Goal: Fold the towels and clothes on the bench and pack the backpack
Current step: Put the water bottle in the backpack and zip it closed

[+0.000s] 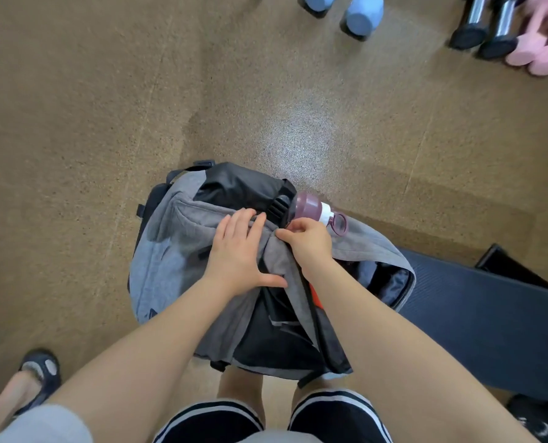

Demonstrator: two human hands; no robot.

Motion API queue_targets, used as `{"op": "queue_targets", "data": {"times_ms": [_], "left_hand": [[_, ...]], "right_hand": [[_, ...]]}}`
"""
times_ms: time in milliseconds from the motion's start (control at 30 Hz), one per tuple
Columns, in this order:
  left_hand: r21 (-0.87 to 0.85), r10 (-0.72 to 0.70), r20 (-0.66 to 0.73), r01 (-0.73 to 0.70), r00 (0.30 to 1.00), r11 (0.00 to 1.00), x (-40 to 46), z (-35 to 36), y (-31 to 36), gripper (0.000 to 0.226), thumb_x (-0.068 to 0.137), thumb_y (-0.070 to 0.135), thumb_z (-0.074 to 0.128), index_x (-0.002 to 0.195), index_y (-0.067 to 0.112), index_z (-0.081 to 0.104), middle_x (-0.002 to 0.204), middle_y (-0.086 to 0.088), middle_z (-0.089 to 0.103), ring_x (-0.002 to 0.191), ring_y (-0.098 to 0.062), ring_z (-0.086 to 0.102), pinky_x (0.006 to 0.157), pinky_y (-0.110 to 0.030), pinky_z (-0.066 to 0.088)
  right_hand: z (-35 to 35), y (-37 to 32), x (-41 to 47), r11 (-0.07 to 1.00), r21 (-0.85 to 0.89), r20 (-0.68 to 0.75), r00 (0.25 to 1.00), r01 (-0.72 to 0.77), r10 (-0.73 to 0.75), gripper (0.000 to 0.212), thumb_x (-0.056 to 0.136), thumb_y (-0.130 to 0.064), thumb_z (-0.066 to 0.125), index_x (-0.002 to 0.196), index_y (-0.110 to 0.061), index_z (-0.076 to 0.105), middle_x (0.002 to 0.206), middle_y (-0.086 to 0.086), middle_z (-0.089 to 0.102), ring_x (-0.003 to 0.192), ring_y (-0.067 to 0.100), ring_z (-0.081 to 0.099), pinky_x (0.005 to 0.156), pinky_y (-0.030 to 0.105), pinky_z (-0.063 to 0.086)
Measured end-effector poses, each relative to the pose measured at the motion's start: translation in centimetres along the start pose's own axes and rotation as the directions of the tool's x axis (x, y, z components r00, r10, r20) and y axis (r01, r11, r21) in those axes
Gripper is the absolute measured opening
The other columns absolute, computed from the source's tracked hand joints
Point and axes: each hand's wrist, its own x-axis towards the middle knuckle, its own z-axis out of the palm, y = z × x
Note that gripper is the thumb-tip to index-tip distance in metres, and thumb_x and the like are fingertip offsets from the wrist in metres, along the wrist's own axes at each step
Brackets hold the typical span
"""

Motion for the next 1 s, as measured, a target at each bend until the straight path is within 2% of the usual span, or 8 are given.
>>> {"op": "queue_targets", "data": {"times_ms": [167, 267, 333, 433, 567, 700, 867, 1000], "left_hand": [[-0.096, 0.042, -0.152, -0.057, 0.988, 0.994, -0.4, 0.5, -1.3, 0.079, 0.074, 0.068, 0.039, 0.132, 0.015, 0.049, 0.131, -0.014, 0.050, 0.124, -0.028, 0.040, 0.104, -0.035, 0.014], [0.035, 0.084, -0.280, -0.077, 0.956, 0.996, -0.4, 0.9, -1.8, 0.047, 0.083, 0.042, 0.040, 0.121, 0.021, 0.059, 0.116, -0.010, 0.060, 0.107, -0.029, 0.054, 0.090, -0.037, 0.026], [0.125, 0.138, -0.331, -0.101, 0.933, 0.987, -0.1, 1.2, -1.9, 0.037, 0.080, 0.035, 0.048, 0.114, 0.025, 0.060, 0.111, -0.008, 0.061, 0.104, -0.025, 0.047, 0.085, -0.037, 0.027], [0.166, 0.147, -0.338, -0.095, 0.930, 0.981, 0.5, 1.1, -1.4, 0.040, 0.064, 0.027, 0.077, 0.102, 0.025, 0.064, 0.102, -0.005, 0.062, 0.096, -0.022, 0.040, 0.079, -0.036, 0.026], [0.184, 0.156, -0.321, -0.100, 0.934, 0.978, 0.7, 0.9, -1.4, 0.049, 0.054, 0.020, 0.084, 0.098, 0.026, 0.066, 0.098, -0.005, 0.063, 0.093, -0.022, 0.040, 0.077, -0.035, 0.025], [0.203, 0.198, -0.303, -0.140, 0.932, 0.969, 0.7, 1.3, -2.1, 0.055, 0.052, 0.015, 0.083, 0.101, 0.029, 0.063, 0.100, -0.006, 0.061, 0.094, -0.024, 0.041, 0.079, -0.037, 0.026], [0.220, 0.196, -0.316, -0.130, 0.928, 0.967, 0.6, 1.4, -1.9, 0.054, 0.054, 0.014, 0.082, 0.104, 0.023, 0.062, 0.098, -0.005, 0.061, 0.093, -0.023, 0.042, 0.078, -0.034, 0.027], [0.279, 0.217, -0.352, -0.119, 0.910, 0.953, 0.4, 1.5, -1.9, 0.039, 0.070, 0.007, 0.049, 0.106, 0.018, 0.058, 0.100, -0.007, 0.062, 0.090, -0.026, 0.049, 0.075, -0.034, 0.028]], "right_hand": [[-0.9, 0.0, -0.6, 0.993, 0.055, 0.031, 0.994, 0.102, -0.104, 0.030, 0.076, -0.016, 0.074, 0.063, -0.023, 0.047, 0.056, -0.007, 0.045, 0.057, 0.010, 0.042, 0.063, 0.026, 0.037], [-1.7, -0.6, -0.9, 0.898, -0.367, 0.091, 0.970, 0.242, -0.224, 0.032, 0.084, -0.029, 0.066, 0.067, -0.021, 0.041, 0.064, -0.005, 0.051, 0.069, 0.016, 0.047, 0.066, 0.032, 0.038], [-2.4, -1.0, -1.3, 0.806, -0.529, 0.099, 0.962, 0.267, -0.254, 0.024, 0.089, -0.035, 0.059, 0.076, -0.021, 0.044, 0.077, -0.002, 0.059, 0.078, 0.018, 0.049, 0.068, 0.033, 0.040], [-3.1, -0.7, -1.4, 0.829, -0.497, 0.089, 0.965, 0.256, -0.245, 0.022, 0.090, -0.034, 0.058, 0.078, -0.019, 0.047, 0.073, -0.004, 0.056, 0.078, 0.017, 0.047, 0.067, 0.030, 0.037], [-2.9, -0.5, -1.1, 0.915, -0.285, 0.085, 0.958, 0.286, -0.273, 0.016, 0.085, -0.021, 0.065, 0.075, -0.020, 0.052, 0.061, -0.008, 0.048, 0.063, 0.010, 0.045, 0.067, 0.027, 0.036], [-2.5, -0.3, -1.1, 0.890, -0.300, 0.159, 0.938, 0.344, -0.309, 0.019, 0.082, -0.020, 0.066, 0.078, -0.017, 0.048, 0.059, -0.007, 0.042, 0.059, 0.012, 0.041, 0.064, 0.031, 0.036], [-2.5, -0.4, -0.8, 0.855, -0.458, 0.045, 0.967, 0.242, -0.250, 0.028, 0.088, -0.035, 0.060, 0.073, -0.013, 0.051, 0.065, -0.001, 0.049, 0.073, 0.021, 0.050, 0.064, 0.031, 0.034], [-5.2, 0.1, -1.3, 0.766, -0.585, 0.066, 0.957, 0.267, -0.283, 0.021, 0.091, -0.027, 0.057, 0.081, -0.009, 0.050, 0.079, 0.010, 0.057, 0.087, 0.031, 0.053, 0.069, 0.037, 0.038]]}}
